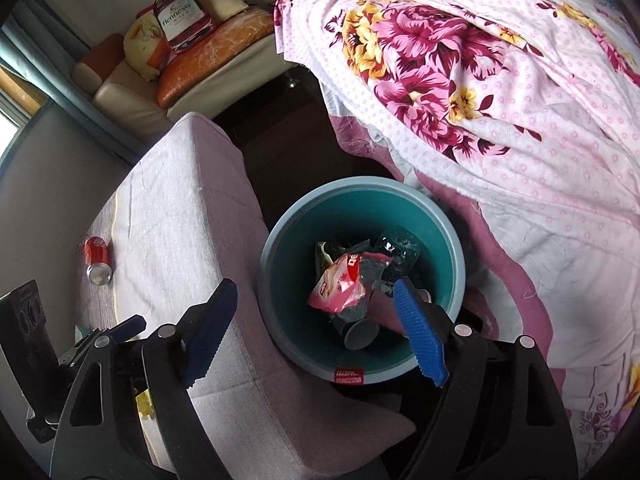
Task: Collect trash
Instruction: 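Move both open tools back over the table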
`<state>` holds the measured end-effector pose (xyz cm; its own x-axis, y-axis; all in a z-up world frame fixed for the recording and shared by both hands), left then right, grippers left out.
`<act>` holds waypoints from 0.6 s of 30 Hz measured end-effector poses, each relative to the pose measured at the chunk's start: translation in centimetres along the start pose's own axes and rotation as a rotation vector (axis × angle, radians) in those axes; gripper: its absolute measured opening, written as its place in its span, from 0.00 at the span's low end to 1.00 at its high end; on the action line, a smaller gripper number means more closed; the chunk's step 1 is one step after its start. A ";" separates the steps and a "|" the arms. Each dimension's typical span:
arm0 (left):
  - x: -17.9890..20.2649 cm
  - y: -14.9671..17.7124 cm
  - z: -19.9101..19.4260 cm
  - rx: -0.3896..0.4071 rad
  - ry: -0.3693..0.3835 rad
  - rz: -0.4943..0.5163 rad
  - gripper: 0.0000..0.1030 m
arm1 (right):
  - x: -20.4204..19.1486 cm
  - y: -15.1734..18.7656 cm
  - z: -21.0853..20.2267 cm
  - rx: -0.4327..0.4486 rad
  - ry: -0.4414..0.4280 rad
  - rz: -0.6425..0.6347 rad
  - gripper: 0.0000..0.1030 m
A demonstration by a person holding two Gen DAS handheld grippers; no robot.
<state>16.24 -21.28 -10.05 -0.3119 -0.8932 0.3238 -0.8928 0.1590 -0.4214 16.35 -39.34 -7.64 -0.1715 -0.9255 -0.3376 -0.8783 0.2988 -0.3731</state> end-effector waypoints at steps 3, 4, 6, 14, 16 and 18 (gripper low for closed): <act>-1.1 0.6 -1.0 0.011 -0.004 -0.020 0.92 | -1.3 0.6 -0.2 -0.003 -0.003 -0.018 0.75; -1.5 0.9 -1.4 0.015 -0.006 -0.026 0.92 | -1.8 0.9 -0.2 -0.007 -0.004 -0.025 0.75; -2.5 1.5 -2.2 0.024 -0.013 -0.041 0.92 | -2.7 1.4 -0.2 -0.014 -0.008 -0.037 0.75; -7.3 3.9 -5.6 0.065 -0.046 -0.120 0.92 | -8.2 3.9 0.8 -0.066 -0.032 -0.120 0.75; -8.6 4.4 -6.5 0.076 -0.052 -0.144 0.92 | -9.3 4.4 1.0 -0.076 -0.034 -0.139 0.75; -9.8 5.0 -7.3 0.086 -0.061 -0.161 0.92 | -10.9 5.2 1.5 -0.094 -0.040 -0.167 0.75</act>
Point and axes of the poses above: each gripper's, at about its wrist camera, not at the fingertips, and z roughly the way its jaws point, x to its right, y to its underside, the point moved 9 cm from there along z, roughly the way its jaws point, and after that the axes turned 1 degree about -y, right-handed, at the moved point
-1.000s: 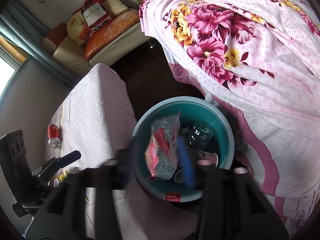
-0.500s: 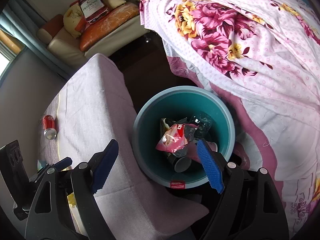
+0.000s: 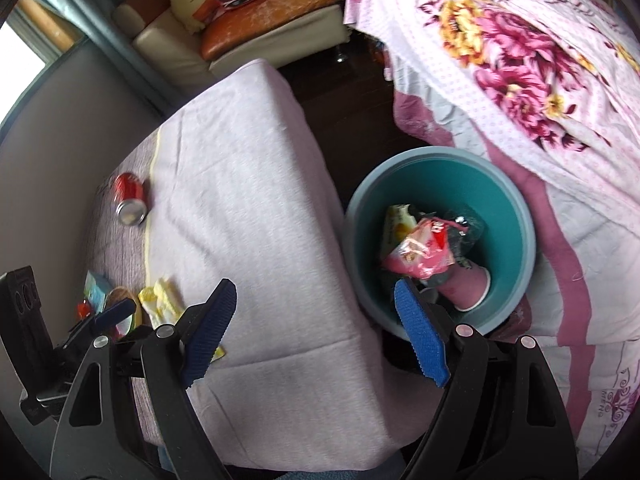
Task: Collect trash
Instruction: 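Move both open tools back over the table, then grasp the red wrapper with left tool while right tool grasps the yellow-patterned napkin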
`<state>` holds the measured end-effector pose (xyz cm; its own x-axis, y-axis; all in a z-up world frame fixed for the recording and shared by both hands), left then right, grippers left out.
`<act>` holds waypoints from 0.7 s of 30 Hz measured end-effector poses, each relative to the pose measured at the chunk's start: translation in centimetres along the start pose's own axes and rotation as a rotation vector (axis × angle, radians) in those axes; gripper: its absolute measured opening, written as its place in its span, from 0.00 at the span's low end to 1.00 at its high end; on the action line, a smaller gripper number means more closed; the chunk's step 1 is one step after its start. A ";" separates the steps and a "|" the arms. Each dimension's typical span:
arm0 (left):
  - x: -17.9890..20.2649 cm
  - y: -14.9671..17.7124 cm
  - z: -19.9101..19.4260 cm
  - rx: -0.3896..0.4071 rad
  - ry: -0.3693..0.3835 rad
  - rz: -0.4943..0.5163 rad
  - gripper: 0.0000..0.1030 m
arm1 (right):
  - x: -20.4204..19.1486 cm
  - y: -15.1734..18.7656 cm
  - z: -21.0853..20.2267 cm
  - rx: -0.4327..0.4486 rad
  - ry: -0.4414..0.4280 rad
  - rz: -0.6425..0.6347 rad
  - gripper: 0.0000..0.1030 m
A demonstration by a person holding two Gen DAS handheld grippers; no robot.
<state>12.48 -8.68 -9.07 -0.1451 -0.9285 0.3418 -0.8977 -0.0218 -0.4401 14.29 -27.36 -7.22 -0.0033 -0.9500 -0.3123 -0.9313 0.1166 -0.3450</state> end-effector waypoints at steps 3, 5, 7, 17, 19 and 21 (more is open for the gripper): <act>-1.9 0.5 -1.2 0.018 -0.010 -0.023 0.92 | -2.1 0.7 0.8 -0.021 -0.006 -0.034 0.75; -3.2 0.8 -1.9 0.028 -0.018 -0.041 0.92 | -3.4 1.2 1.4 -0.037 -0.010 -0.052 0.75; -4.6 1.1 -2.5 0.036 -0.027 -0.062 0.92 | -4.7 1.8 2.1 -0.056 -0.015 -0.073 0.75; -11.2 2.1 -5.6 0.074 -0.057 -0.178 0.93 | -10.5 5.0 5.9 -0.173 -0.029 -0.184 0.75; -12.1 2.4 -6.2 0.081 -0.060 -0.196 0.93 | -11.1 5.3 6.4 -0.185 -0.031 -0.195 0.75; -13.0 2.7 -6.8 0.088 -0.062 -0.210 0.93 | -12.0 5.8 7.1 -0.198 -0.030 -0.213 0.75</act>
Point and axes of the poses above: each gripper's, at about its wrist camera, not at the fingertips, and z roughly the way its jaws point, x to its right, y to its underside, the point moved 9 cm from there along z, roughly the way its jaws point, and after that the axes turned 1 degree about -y, right-handed, at the moved point
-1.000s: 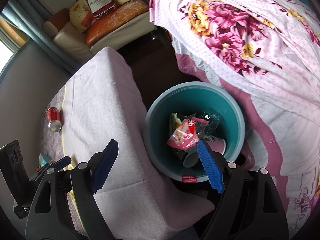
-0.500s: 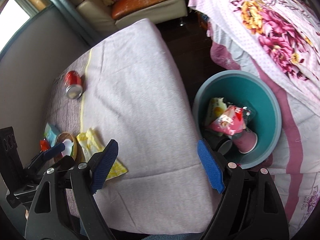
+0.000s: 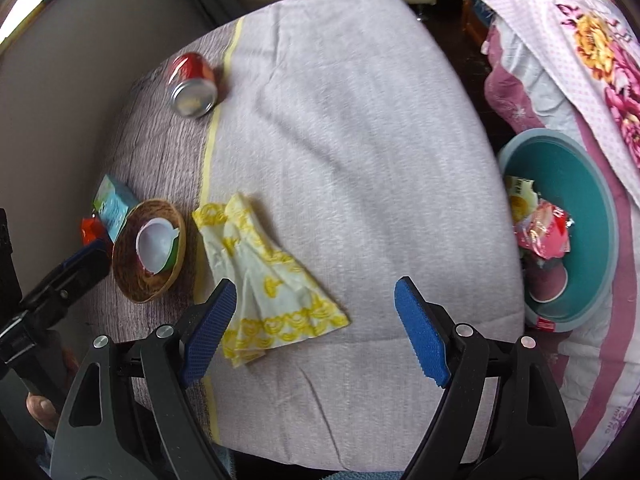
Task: Collect trash
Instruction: 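Grasp the red wrapper with left tool while right tool grasps the yellow-patterned napkin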
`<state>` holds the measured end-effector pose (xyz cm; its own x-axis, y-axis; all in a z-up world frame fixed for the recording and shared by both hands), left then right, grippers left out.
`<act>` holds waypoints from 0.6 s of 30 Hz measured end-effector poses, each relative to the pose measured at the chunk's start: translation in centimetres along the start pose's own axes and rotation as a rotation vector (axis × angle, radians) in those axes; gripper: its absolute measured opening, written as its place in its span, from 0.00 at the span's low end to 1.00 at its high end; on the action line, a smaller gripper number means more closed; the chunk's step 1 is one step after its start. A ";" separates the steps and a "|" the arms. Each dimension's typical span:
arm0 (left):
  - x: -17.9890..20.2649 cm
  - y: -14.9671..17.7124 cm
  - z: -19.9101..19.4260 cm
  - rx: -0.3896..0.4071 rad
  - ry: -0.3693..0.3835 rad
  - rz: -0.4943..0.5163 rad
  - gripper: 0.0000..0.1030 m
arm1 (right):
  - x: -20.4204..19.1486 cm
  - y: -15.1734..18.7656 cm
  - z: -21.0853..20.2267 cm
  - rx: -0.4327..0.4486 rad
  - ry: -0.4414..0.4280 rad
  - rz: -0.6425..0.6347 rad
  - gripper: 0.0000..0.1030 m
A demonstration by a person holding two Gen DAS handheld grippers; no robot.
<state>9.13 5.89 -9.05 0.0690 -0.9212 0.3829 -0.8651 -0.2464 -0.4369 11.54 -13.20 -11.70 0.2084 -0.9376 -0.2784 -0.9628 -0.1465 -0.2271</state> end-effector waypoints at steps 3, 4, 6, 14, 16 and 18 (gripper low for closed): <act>-1.1 0.2 -0.4 0.004 -0.006 -0.019 0.94 | -1.2 0.0 1.0 -0.020 0.004 -0.021 0.75; -1.6 0.2 -0.6 0.005 -0.008 -0.030 0.94 | -1.7 0.0 1.4 -0.027 0.007 -0.030 0.75; -2.5 0.3 -0.7 0.007 -0.012 -0.047 0.94 | -2.4 0.1 2.0 -0.038 0.011 -0.043 0.75; -8.3 0.5 -2.4 0.044 -0.059 -0.163 0.94 | -5.1 0.5 4.6 -0.073 0.068 -0.120 0.75; -10.2 0.6 -2.8 0.055 -0.079 -0.218 0.94 | -5.5 0.7 5.0 -0.078 0.076 -0.128 0.75; -11.8 0.6 -3.0 0.056 -0.082 -0.280 0.94 | -6.0 0.9 5.4 -0.076 0.081 -0.135 0.75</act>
Point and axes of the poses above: each gripper's, at about its wrist camera, not at the fingertips, and z roughly the way its jaws point, x to its right, y to its underside, the point moved 9 cm from there along z, roughly the way its jaws point, and after that the axes turned 1 degree about -y, right-handed, at the moved point
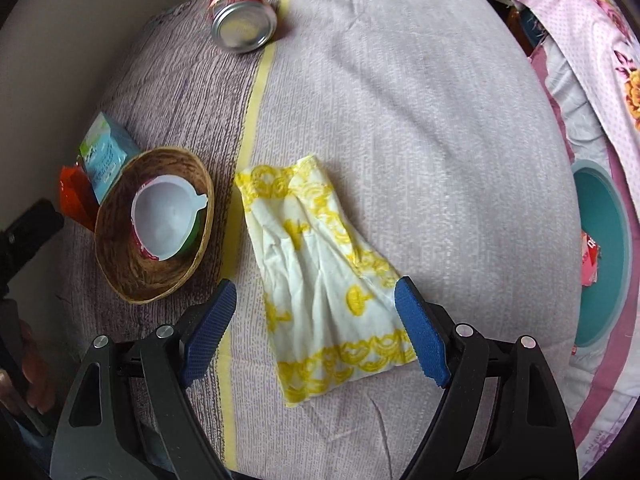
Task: Collect trash
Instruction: 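Grasp the red wrapper with left tool while right tool grasps the yellow-patterned napkin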
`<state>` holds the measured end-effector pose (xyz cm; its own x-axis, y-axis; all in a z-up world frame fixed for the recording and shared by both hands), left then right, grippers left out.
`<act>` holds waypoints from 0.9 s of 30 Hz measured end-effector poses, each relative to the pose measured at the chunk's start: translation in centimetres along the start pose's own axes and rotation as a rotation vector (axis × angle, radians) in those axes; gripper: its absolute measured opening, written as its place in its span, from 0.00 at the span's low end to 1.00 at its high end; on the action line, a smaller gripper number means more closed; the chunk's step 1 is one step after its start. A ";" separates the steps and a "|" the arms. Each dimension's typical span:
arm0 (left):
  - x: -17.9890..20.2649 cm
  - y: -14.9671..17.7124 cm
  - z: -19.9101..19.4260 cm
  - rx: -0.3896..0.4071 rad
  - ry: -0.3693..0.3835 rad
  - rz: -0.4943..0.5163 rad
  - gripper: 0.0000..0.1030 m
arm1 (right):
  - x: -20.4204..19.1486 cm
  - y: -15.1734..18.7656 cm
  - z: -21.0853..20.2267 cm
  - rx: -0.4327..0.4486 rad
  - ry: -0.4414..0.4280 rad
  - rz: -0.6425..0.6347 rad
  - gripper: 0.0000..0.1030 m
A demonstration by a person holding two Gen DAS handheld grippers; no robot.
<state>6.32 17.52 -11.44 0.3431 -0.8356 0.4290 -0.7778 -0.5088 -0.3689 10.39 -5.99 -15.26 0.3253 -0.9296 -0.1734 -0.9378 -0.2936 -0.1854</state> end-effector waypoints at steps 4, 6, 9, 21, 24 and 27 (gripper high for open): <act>-2.5 -1.0 0.4 0.000 0.005 -0.132 0.94 | -0.8 0.1 0.1 0.016 0.018 -0.016 0.75; -3.1 -1.8 0.5 0.012 0.020 -0.180 0.94 | -1.3 0.3 0.2 0.013 0.015 -0.029 0.70; -3.7 -2.9 0.8 0.035 0.009 -0.219 0.94 | -1.7 0.7 0.3 0.018 0.035 -0.050 0.52; -5.0 -1.6 2.0 0.023 -0.085 -0.139 0.94 | -2.7 1.1 -1.6 0.052 -0.057 -0.022 0.08; -4.8 -1.2 2.2 0.029 -0.110 -0.098 0.94 | -2.5 0.8 -2.1 0.064 -0.069 -0.031 0.08; -4.0 -0.4 2.4 0.041 -0.141 -0.028 0.81 | -1.6 0.9 -2.2 0.057 -0.071 -0.020 0.11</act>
<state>6.53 20.55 -14.93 0.4373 -0.8403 0.3205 -0.7456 -0.5380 -0.3933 8.77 -5.25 -13.00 0.3534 -0.9048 -0.2374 -0.9233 -0.2966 -0.2441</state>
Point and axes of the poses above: each gripper's, at about its wrist camera, not at the fingertips, and z roughly the way its jaws point, x to its right, y to its underside, the point moved 9 cm from there along z, roughly the way its jaws point, and after that the axes turned 1 degree about -y, right-handed, at the moved point
